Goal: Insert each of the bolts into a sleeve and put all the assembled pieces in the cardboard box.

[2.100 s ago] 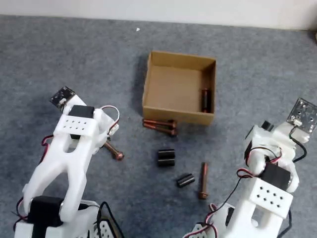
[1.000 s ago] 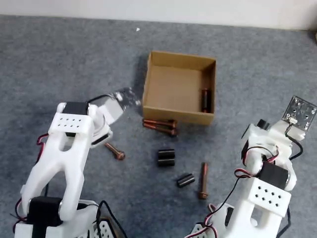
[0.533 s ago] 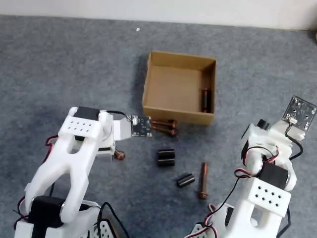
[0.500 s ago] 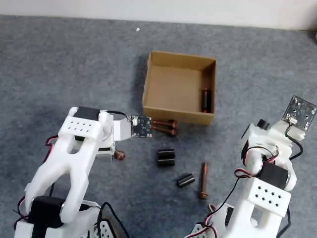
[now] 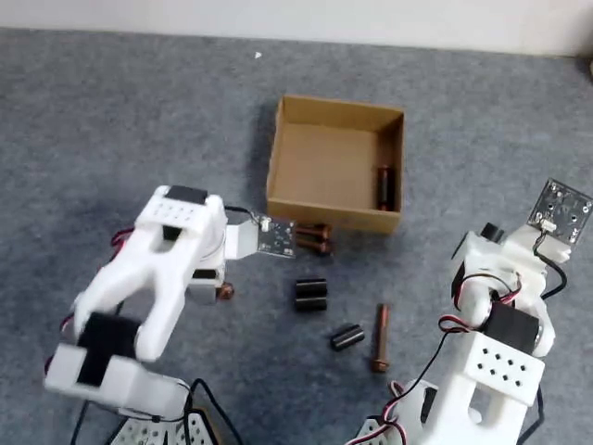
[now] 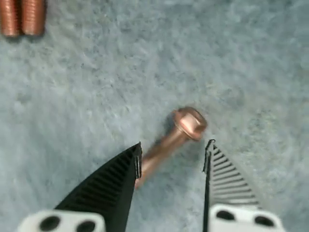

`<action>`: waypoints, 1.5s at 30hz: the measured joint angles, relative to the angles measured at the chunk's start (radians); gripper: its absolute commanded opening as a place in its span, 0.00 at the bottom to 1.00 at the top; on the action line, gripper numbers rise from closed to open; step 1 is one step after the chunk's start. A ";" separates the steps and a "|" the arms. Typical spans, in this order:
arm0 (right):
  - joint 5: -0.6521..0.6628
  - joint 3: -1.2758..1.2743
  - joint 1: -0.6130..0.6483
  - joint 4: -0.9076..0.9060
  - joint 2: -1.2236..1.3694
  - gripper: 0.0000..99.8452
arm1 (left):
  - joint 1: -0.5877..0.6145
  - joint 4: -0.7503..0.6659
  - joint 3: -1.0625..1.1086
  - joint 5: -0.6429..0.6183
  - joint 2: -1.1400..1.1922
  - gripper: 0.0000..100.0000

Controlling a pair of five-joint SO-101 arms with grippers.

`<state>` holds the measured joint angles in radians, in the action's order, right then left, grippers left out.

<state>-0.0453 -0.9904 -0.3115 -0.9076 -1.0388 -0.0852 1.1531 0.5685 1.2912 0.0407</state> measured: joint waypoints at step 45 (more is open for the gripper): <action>0.115 0.000 0.425 -0.133 0.000 0.01 | -0.103 0.097 0.138 -0.994 -0.804 0.00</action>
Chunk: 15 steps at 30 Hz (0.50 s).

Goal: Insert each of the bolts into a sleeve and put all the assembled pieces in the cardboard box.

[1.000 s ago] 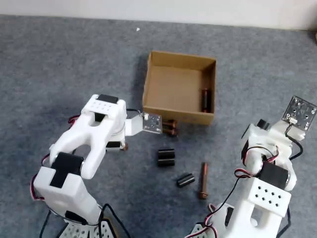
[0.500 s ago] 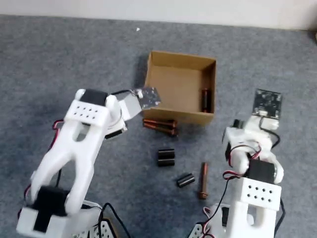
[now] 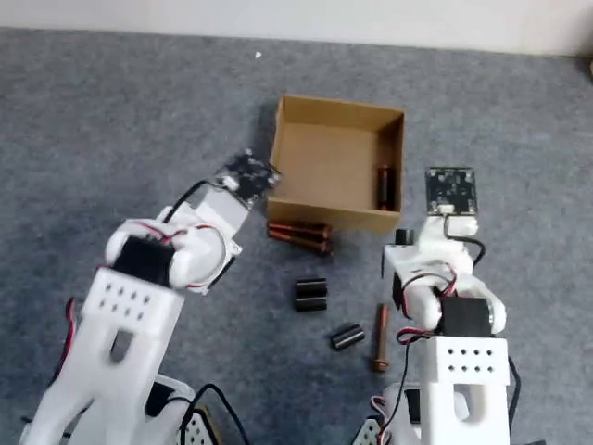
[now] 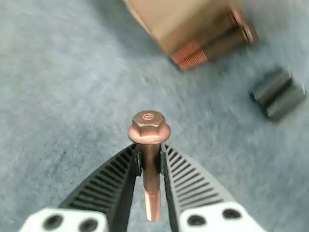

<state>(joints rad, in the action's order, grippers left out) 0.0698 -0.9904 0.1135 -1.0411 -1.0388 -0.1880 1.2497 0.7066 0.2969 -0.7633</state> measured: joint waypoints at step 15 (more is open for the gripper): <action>-0.040 -0.298 0.233 0.132 -0.456 0.01 | -0.037 -0.298 0.192 -0.496 -0.351 0.00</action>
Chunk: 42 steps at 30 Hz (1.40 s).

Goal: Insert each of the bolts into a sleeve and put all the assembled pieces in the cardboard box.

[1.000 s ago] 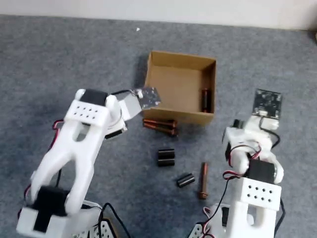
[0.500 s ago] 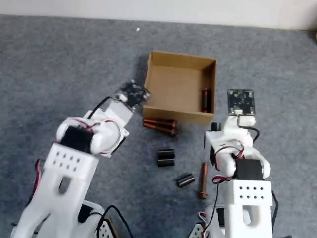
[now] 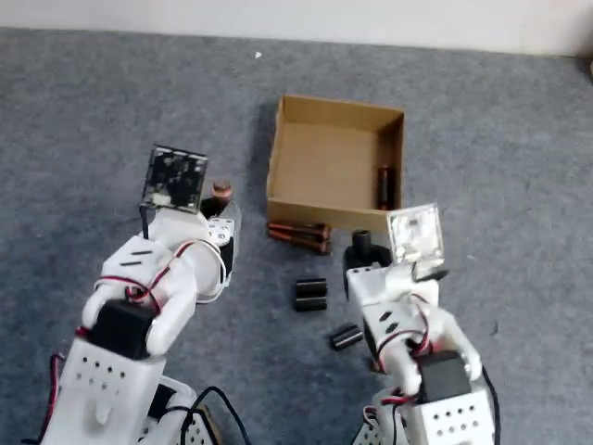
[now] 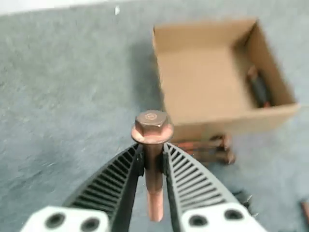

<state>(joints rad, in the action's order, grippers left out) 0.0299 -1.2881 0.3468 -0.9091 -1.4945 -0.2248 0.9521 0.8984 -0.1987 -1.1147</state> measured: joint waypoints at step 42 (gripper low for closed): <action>0.052 -0.198 0.308 0.110 -0.325 0.01 | -0.276 -0.422 0.206 -0.282 -0.158 0.00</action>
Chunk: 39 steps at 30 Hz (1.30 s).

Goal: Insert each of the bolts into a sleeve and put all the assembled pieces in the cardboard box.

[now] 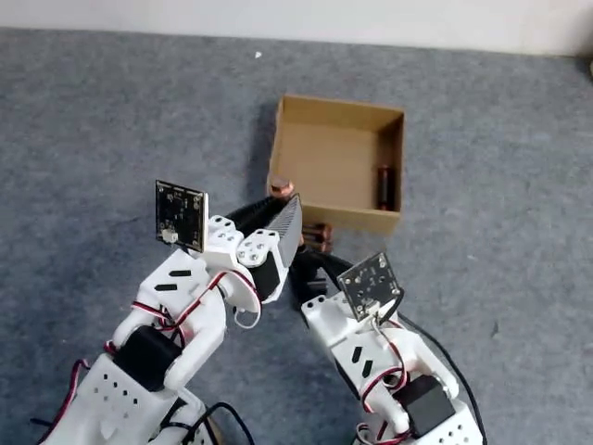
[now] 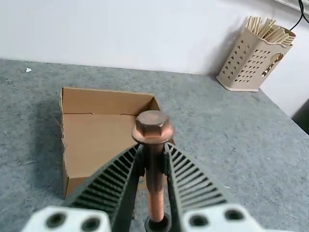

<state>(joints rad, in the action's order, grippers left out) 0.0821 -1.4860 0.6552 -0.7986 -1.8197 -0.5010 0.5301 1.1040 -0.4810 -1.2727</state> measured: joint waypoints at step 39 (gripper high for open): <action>0.061 0.000 -0.034 0.035 0.002 0.01 | -0.092 0.334 0.029 -0.008 -0.008 0.25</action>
<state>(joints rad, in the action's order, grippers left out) 0.1435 -1.4860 0.6214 -0.7633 -1.8182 -0.5930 0.8646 1.1331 -0.4887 -1.2804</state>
